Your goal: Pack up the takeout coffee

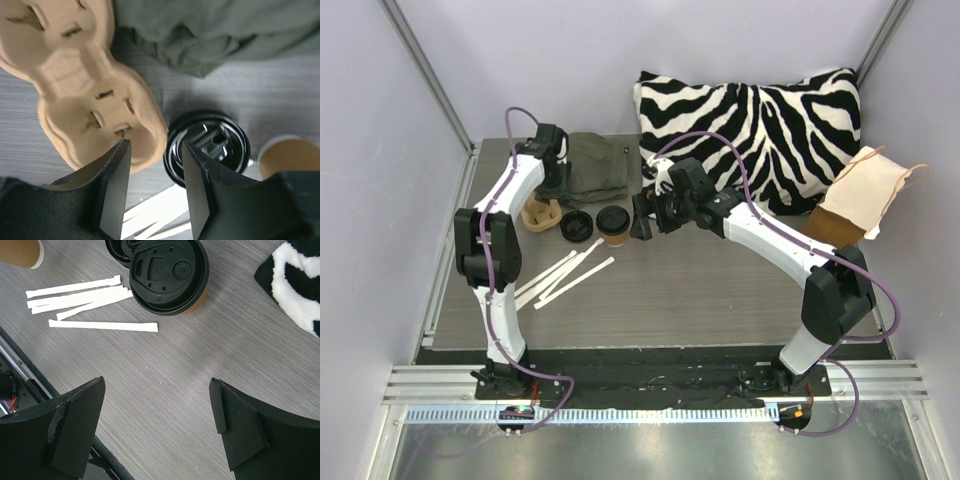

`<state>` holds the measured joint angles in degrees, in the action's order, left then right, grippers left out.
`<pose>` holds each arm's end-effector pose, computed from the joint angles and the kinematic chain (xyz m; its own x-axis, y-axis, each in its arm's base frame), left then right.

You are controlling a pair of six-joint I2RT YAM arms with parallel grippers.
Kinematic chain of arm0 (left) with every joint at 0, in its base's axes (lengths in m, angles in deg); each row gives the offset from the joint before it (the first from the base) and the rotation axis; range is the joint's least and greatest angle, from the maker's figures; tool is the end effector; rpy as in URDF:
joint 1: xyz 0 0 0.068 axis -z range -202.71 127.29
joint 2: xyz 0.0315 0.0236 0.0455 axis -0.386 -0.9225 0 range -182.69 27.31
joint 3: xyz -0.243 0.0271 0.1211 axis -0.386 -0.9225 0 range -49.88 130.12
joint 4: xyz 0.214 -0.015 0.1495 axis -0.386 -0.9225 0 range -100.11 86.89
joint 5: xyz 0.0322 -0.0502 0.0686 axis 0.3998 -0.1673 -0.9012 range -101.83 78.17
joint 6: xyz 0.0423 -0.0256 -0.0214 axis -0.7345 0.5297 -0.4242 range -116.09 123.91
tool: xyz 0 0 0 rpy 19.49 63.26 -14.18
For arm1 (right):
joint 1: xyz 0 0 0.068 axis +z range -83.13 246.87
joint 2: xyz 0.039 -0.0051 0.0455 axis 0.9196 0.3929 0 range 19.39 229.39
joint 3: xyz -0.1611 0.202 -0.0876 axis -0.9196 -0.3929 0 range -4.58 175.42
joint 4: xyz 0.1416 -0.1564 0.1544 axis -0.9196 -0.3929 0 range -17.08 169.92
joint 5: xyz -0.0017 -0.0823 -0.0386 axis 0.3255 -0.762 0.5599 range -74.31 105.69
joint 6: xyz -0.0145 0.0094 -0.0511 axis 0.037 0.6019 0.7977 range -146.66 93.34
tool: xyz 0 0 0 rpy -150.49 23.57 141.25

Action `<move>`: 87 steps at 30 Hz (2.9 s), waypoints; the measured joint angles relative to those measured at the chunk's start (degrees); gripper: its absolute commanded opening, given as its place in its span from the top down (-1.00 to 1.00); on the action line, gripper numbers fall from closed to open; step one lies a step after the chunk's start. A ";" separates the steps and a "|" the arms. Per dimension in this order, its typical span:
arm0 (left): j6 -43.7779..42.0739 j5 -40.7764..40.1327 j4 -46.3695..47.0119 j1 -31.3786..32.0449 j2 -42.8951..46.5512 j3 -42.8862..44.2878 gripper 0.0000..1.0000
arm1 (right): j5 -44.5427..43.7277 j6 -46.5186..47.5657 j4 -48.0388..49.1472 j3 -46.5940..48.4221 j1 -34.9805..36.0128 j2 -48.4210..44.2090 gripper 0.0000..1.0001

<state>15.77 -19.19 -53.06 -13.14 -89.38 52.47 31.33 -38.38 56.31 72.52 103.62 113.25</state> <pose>0.4329 -0.0683 0.2485 -0.8921 -0.0564 -0.4483 -0.0749 0.9969 0.0236 0.2926 0.2304 0.2936 -0.6586 -0.2477 -0.7105 -0.6199 0.7139 0.3257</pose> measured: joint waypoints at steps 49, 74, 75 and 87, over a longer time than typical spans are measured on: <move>-8.59 -4.74 -0.59 -1.77 5.38 -3.72 1.00 | 2.43 -2.05 1.07 0.04 0.00 0.02 -0.90; -22.67 -18.60 6.38 0.74 11.87 -10.29 1.00 | 3.93 -3.48 2.64 0.26 0.00 0.66 -0.90; -23.37 -19.08 7.04 1.20 11.87 -11.34 1.00 | 4.00 -3.48 2.67 0.26 0.00 0.66 -0.90; -31.89 -22.80 13.81 6.95 13.38 -23.10 1.00 | 4.04 -3.48 2.80 0.26 0.00 0.66 -0.90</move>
<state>-16.12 -41.99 -39.25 -6.19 -76.00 29.36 35.38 -41.86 59.10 72.78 103.62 113.91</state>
